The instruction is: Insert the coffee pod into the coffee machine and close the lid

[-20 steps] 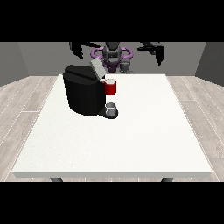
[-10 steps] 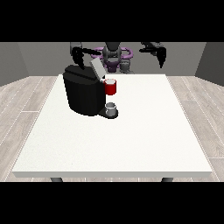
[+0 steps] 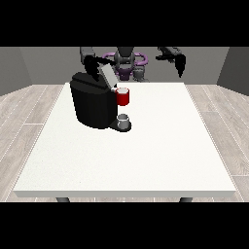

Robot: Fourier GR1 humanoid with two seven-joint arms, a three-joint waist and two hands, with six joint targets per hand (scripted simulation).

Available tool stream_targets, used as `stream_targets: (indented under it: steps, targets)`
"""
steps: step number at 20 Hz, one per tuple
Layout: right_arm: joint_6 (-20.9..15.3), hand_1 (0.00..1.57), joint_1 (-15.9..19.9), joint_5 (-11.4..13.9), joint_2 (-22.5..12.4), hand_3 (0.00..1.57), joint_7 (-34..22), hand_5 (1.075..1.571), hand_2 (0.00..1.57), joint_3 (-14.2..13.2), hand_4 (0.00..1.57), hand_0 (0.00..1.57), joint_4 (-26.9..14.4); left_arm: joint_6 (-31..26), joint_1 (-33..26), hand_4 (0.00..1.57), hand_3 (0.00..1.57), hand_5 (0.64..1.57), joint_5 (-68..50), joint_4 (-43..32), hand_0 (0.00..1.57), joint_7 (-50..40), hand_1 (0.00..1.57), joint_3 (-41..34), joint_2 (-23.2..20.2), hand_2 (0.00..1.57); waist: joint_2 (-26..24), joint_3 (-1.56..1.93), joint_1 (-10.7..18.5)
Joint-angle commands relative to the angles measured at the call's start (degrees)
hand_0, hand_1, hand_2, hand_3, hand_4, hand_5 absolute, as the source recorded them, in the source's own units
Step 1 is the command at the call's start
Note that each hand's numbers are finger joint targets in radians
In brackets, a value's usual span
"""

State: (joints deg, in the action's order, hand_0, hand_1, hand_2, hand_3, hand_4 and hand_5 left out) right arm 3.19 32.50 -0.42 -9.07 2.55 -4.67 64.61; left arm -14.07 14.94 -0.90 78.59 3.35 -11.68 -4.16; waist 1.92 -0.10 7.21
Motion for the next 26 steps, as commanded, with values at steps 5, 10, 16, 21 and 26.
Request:
stream_targets:
  steps: [5,10,16,21,26]
  targets:
    - [1.4,0.00,4.8,0.5,-1.4,0.00,1.4,1.571,0.00,-1.5,0.00,0.00,-5.6,2.7,0.9,0.00,0.00,1.571,0.4,1.2,0.00,0.1,0.00,1.5,-0.1,0.00,3.0,0.11,-0.1]
    - [-0.1,0.00,5.1,2.9,1.6,0.00,2.4,1.571,0.00,1.4,0.00,0.00,-5.4,2.2,1.1,0.00,0.00,1.571,-0.5,-0.5,0.00,0.9,0.00,0.1,-2.3,0.00,3.1,0.10,-0.7]
    - [1.2,0.00,9.1,1.9,-1.2,0.00,2.7,1.571,0.00,-1.4,0.08,0.00,-8.4,2.4,-0.3,0.00,0.00,1.571,-0.6,2.2,0.00,-0.2,0.00,2.3,-1.4,0.00,3.0,0.11,2.1]
    - [-0.2,0.00,10.3,5.1,2.4,0.00,-0.1,1.571,0.00,2.8,0.14,0.00,-6.9,4.3,-1.0,0.19,0.00,1.571,0.6,-2.0,0.00,3.1,0.00,2.1,-1.0,0.00,2.3,0.09,-0.2]
    - [-4.4,0.00,14.1,9.6,4.4,0.00,0.6,1.571,0.00,5.1,0.12,0.00,-8.1,3.7,2.4,0.14,0.00,1.571,-0.4,-1.7,0.00,1.1,0.00,2.2,-2.0,0.00,4.1,0.10,2.0]
